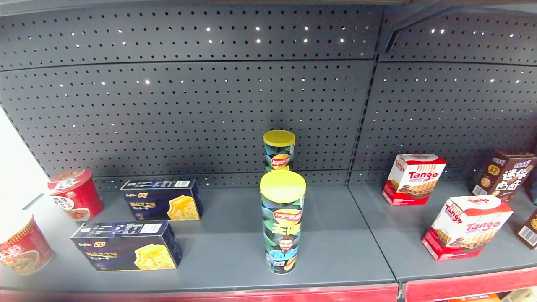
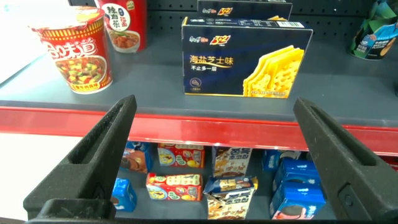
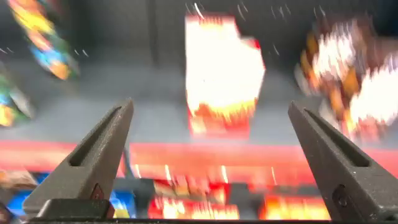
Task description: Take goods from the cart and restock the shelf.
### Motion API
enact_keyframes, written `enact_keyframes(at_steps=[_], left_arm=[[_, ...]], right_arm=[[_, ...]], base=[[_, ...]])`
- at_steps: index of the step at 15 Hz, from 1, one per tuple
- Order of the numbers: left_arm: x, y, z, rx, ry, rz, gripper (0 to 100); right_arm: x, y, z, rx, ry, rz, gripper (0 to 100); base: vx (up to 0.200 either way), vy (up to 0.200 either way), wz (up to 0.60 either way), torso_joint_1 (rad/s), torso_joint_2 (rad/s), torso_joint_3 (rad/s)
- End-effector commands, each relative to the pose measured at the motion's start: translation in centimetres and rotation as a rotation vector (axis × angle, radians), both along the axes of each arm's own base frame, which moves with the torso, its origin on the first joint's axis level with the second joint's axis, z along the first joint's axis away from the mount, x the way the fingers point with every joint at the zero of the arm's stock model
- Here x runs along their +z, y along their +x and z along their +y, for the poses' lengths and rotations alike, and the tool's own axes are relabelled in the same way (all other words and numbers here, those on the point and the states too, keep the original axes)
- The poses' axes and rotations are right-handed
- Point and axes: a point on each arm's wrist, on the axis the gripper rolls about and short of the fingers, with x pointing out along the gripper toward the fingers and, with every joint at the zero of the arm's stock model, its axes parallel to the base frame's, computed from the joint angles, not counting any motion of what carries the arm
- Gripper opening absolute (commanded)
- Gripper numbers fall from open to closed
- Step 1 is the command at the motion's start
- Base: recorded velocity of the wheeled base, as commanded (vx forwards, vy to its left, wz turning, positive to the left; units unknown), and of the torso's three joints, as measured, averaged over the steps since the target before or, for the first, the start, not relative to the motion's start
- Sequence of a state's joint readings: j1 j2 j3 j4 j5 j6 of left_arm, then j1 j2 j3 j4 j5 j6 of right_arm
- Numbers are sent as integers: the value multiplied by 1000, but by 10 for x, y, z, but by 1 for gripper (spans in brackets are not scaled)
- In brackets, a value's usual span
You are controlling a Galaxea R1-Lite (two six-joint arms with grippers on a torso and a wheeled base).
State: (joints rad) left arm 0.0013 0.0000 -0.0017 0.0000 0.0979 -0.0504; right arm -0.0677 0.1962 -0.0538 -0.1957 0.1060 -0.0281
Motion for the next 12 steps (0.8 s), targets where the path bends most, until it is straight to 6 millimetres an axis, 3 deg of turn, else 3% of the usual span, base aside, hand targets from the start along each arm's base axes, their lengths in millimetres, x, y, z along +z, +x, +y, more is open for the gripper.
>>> enact_keyframes(at_steps=[1,5,12], left_arm=[[0,0,0,1,0,2,100],[0,0,0,1,0,2,100],[0,0,0,1,0,0,100]], right_arm=[[-26,-13,0,-35,6,-35,100],[-40,-14,-2,-90,16,84,100],[-39,-15,-3,-56,32,61,100]], base=[[0,0,0,0,0,0],[0,0,0,0,0,0],[0,0,0,0,0,0]])
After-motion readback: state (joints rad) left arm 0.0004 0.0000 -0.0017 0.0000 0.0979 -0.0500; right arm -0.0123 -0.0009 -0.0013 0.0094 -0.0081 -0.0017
